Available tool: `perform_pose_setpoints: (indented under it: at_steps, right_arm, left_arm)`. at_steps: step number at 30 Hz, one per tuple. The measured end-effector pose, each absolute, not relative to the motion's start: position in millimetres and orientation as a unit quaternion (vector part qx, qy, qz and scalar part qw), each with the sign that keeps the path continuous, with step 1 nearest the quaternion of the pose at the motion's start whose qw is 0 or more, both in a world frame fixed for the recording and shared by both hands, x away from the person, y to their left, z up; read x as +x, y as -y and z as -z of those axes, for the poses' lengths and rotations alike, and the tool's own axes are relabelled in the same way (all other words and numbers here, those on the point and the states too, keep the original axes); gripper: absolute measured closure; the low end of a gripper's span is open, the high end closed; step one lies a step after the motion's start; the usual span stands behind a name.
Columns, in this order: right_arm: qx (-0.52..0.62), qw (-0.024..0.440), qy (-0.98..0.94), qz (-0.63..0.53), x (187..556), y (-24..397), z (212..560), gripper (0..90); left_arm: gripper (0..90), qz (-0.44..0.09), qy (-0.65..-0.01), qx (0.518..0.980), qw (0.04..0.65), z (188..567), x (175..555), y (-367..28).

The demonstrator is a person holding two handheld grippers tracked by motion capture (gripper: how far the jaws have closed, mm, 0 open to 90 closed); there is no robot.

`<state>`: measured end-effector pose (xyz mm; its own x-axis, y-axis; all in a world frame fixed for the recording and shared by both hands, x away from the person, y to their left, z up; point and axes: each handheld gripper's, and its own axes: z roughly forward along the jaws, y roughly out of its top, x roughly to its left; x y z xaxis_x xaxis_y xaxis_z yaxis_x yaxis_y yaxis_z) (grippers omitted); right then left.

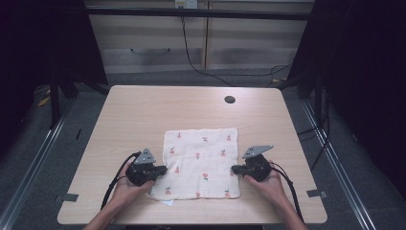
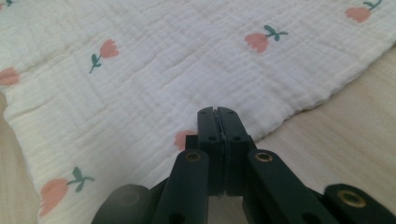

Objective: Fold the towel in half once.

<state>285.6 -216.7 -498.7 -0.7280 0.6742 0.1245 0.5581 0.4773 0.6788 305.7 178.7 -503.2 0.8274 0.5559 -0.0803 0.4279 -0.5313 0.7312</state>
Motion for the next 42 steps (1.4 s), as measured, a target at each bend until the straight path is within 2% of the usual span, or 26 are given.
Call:
perform_pose_setpoints:
  at_steps: [14,20,22,24,29,36,42]
  right_arm:
    - [0.349,0.054,-0.856,-0.377,249.4,219.4,499.1,89.4]
    - [0.345,0.053,-0.86,-0.372,237.3,219.2,497.8,88.8]
    - [0.344,0.051,-0.859,-0.376,237.1,219.3,498.3,88.1]
    - [0.344,0.047,-0.858,-0.379,239.3,220.1,497.9,81.6]
    - [0.354,0.054,-0.844,-0.399,247.6,222.9,492.1,74.8]
    - [0.385,0.077,-0.824,-0.408,278.7,231.8,482.1,65.0]
    - [0.394,0.088,-0.816,-0.413,304.6,232.1,477.9,63.2]
  left_arm:
    - [83.9,-0.063,-0.269,0.881,0.385,499.5,267.5,-188.2]
    - [80.8,-0.057,-0.27,0.88,0.386,499.3,262.3,-190.3]
    - [76.5,-0.051,-0.271,0.88,0.388,499.0,262.4,-190.6]
    - [72.1,-0.047,-0.275,0.874,0.398,497.6,264.9,-191.5]
    - [61.9,-0.047,-0.292,0.861,0.415,491.4,277.0,-196.0]
    - [56.4,-0.057,-0.295,0.864,0.404,494.0,299.8,-181.4]
    - [54.9,-0.05,-0.302,0.859,0.411,495.7,314.6,-172.8]
